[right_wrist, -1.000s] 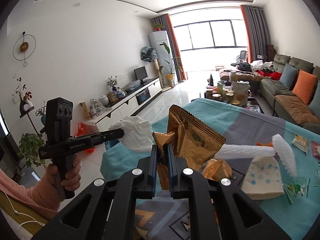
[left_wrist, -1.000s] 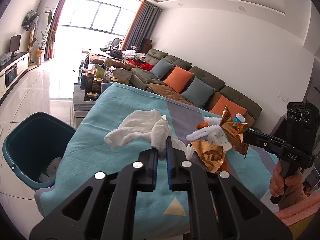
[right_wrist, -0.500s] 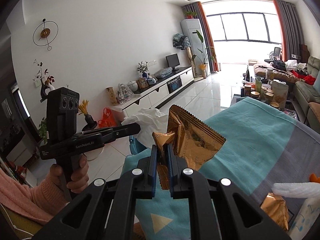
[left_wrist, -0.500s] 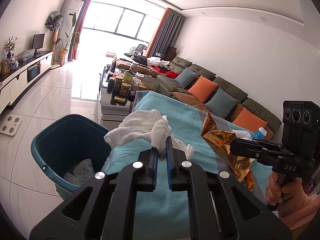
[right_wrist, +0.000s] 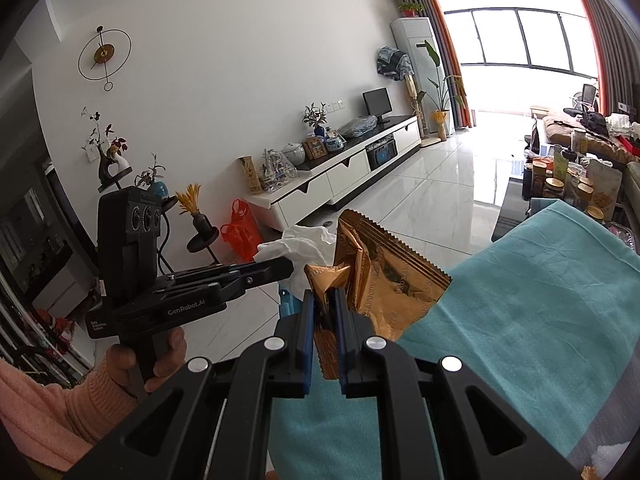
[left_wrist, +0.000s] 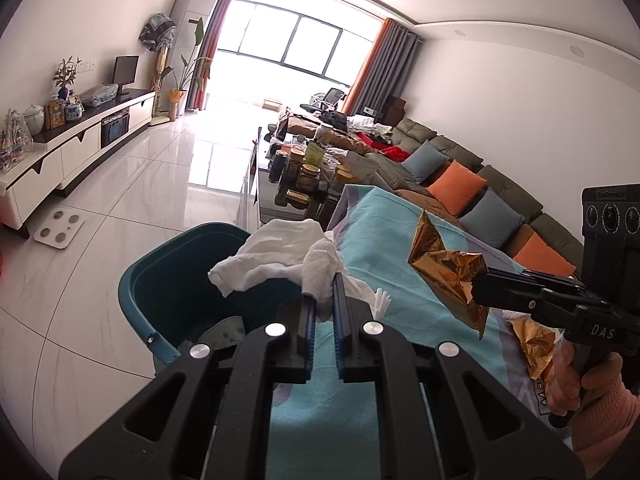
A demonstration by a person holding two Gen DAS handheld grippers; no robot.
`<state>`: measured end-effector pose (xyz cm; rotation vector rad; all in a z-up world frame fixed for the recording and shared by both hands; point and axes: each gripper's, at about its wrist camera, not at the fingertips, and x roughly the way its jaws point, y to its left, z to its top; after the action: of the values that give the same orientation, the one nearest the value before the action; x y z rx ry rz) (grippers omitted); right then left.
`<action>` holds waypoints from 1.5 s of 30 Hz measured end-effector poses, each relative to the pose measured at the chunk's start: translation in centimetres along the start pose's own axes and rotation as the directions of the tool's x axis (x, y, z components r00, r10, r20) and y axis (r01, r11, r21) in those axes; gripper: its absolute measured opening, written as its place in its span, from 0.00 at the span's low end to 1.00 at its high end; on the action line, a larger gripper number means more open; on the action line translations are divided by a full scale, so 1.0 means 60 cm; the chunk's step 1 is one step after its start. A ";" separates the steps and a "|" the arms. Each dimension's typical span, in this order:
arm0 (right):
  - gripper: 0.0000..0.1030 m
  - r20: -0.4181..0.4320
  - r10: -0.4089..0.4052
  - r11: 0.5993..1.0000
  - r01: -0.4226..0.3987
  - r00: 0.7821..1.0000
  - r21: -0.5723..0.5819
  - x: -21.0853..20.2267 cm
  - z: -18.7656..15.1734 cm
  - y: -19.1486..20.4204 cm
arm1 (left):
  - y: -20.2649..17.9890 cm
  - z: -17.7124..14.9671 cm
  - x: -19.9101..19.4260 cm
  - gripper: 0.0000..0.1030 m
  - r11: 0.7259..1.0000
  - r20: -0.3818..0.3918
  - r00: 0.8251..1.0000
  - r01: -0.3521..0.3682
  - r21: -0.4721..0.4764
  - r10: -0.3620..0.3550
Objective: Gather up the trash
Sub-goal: 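Carry tissue and gold wrapper to the wastebasket and release both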
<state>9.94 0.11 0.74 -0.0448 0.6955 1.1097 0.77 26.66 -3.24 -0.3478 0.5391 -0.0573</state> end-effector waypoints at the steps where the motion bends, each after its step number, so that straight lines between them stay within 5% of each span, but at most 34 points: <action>1: 0.08 -0.005 0.005 1.000 -0.005 1.000 0.001 0.008 0.004 0.000 | 0.002 0.001 0.003 0.08 1.000 -0.001 1.000 -0.011 -0.003 0.011; 29: 0.08 -0.151 0.078 0.991 -0.061 0.985 0.116 0.231 0.063 -0.024 | 0.109 -0.008 0.088 0.08 0.968 -0.119 0.968 -0.234 -0.091 0.223; 42: 0.16 -0.258 0.034 0.984 0.013 0.965 0.180 0.292 0.059 -0.046 | 0.129 -0.027 0.139 0.09 0.968 -0.181 0.965 -0.212 -0.131 0.187; 45: 0.17 -0.264 0.025 0.982 0.026 0.964 0.187 0.293 0.058 -0.048 | 0.132 -0.032 0.150 0.18 0.969 -0.197 0.965 -0.205 -0.139 0.176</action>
<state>18.61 14.19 -6.76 -0.0319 1.0397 1.0421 7.20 32.22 -11.90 -0.4468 0.7600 0.1423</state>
